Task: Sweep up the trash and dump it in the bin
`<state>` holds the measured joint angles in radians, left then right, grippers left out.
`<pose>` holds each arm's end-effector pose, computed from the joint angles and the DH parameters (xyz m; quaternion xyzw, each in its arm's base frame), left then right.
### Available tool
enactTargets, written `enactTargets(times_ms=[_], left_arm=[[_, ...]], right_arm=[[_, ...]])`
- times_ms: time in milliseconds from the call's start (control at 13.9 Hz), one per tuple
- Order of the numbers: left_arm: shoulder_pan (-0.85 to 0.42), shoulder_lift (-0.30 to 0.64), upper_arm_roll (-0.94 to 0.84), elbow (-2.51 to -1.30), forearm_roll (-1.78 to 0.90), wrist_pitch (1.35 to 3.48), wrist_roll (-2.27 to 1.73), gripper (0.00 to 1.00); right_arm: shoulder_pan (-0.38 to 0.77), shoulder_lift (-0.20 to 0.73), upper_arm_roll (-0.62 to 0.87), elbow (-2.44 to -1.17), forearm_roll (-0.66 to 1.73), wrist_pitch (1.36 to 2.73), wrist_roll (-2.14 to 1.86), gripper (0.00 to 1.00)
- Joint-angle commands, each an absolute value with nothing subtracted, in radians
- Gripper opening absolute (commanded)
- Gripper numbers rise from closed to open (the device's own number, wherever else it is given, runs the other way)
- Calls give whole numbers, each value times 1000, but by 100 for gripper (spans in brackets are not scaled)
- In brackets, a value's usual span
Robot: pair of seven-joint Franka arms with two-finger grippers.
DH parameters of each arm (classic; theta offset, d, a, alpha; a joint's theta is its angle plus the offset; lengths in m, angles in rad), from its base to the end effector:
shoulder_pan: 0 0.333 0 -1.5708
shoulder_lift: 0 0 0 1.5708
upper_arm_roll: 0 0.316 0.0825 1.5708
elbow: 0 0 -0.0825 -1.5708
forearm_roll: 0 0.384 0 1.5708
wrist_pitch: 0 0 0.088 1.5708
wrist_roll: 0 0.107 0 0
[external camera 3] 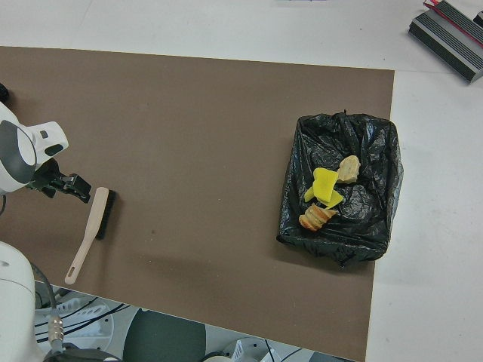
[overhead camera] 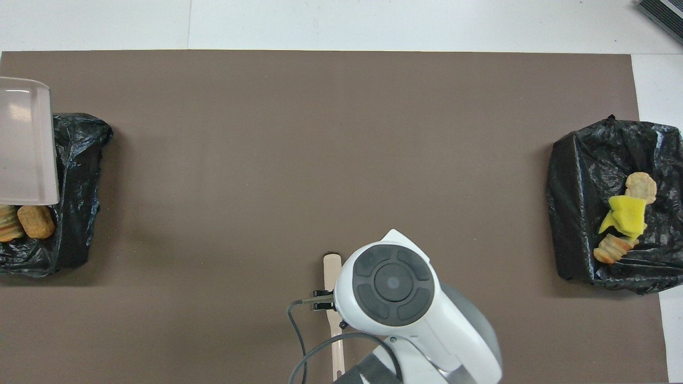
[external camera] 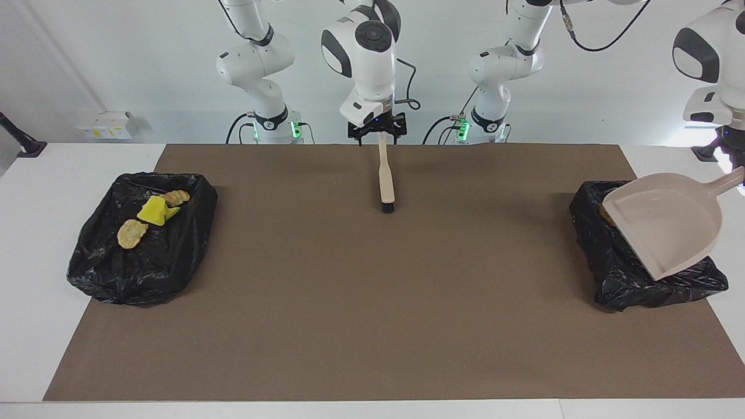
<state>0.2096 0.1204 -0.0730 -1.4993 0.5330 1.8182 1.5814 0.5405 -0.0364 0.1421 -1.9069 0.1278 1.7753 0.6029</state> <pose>0.6034 0.1280 0.6241 -0.6958 0.6641 0.1315 0.2400 0.4114 0.3498 0.5028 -0.9968 -0.0236 0.0736 0.0189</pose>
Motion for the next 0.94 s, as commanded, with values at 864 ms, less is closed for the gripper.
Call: enactTargets(times_ms=[864], left_arm=[[-263, 3, -69, -1770, 68, 1753, 260, 0]], right_arm=[[121, -26, 75, -1620, -49, 1557, 63, 100]])
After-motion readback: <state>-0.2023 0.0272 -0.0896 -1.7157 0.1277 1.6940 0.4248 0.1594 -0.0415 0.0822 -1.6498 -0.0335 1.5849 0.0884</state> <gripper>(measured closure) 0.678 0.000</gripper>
